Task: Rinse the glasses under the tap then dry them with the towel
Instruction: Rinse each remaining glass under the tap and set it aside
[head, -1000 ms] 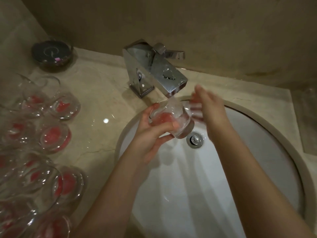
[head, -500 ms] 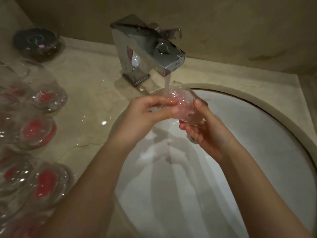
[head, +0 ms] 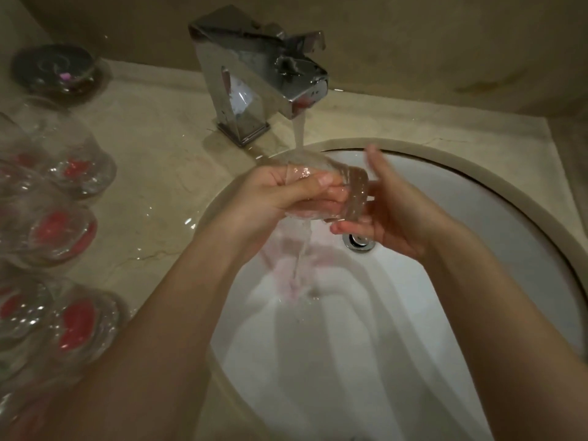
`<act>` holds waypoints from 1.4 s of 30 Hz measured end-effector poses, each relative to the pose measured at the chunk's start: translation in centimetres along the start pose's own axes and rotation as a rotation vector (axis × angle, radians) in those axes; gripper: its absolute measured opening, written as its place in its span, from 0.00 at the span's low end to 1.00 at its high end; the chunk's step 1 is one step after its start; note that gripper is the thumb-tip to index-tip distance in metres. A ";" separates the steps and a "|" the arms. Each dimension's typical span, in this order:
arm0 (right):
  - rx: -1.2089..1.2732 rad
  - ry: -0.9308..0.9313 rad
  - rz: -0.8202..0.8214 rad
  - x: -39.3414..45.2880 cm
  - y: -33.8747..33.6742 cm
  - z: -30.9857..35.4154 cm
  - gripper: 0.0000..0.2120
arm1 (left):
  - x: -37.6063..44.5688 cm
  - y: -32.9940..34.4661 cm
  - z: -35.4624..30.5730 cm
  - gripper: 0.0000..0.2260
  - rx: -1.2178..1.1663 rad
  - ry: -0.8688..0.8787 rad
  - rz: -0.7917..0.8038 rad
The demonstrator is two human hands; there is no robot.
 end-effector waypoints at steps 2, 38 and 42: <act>-0.085 -0.051 -0.006 0.2 -0.1 0.4 0.16 | 0.1 0.2 0.0 0.08 -0.045 -0.028 -0.071; -0.039 -0.235 0.026 1.7 -0.4 1.1 0.24 | 2.0 -0.4 -0.7 0.07 -0.152 0.080 -0.189; -0.068 -0.032 0.072 1.5 0.0 1.3 0.26 | 1.8 -0.3 -0.6 0.07 -0.118 0.079 -0.194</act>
Point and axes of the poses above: each hand's wrist, its own x-axis towards the middle knuckle, its own y-axis out of the palm, z = x × y, the point moved 2 cm from there along x, towards the middle knuckle, and after that the axes turned 8 degrees about -x, right-handed, at the moved point
